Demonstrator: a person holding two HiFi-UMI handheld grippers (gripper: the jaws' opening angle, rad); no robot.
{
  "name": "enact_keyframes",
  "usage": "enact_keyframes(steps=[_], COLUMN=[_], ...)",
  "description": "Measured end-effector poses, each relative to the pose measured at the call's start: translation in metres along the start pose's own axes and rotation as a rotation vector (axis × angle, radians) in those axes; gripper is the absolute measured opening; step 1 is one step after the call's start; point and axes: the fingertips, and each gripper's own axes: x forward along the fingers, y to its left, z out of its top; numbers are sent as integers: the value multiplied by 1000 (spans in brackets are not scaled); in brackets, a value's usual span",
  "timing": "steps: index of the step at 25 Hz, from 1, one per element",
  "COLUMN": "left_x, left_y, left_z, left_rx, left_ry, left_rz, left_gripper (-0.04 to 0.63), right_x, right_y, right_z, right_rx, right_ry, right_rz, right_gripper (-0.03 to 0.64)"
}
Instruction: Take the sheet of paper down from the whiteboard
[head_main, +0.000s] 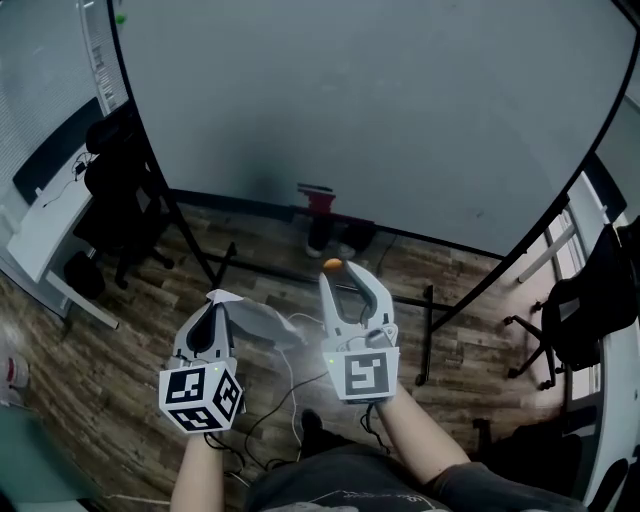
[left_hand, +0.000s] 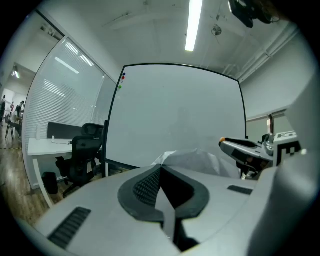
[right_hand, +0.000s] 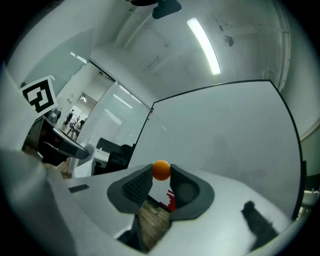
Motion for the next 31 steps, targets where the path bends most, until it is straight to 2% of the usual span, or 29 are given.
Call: enact_keyframes(steps=[8, 13, 17, 23, 31], left_x=[-81, -131, -164, -196, -220], left_y=[-7, -15, -21, -24, -19], left_z=[-27, -54, -74, -96, -110], left_rx=[2, -11, -7, -4, -21], left_ry=[10, 42, 69, 96, 99], left_rz=[25, 40, 38, 39, 51], left_gripper=[11, 11, 11, 11, 11], right_x=[-73, -123, -160, -194, -217], right_y=[31, 51, 67, 88, 112], right_z=[10, -4, -19, -34, -38], right_rx=[15, 86, 97, 122, 101], right_ry=[23, 106, 186, 245, 260], right_rz=[14, 39, 54, 72, 109], right_gripper=[112, 112, 112, 112, 112])
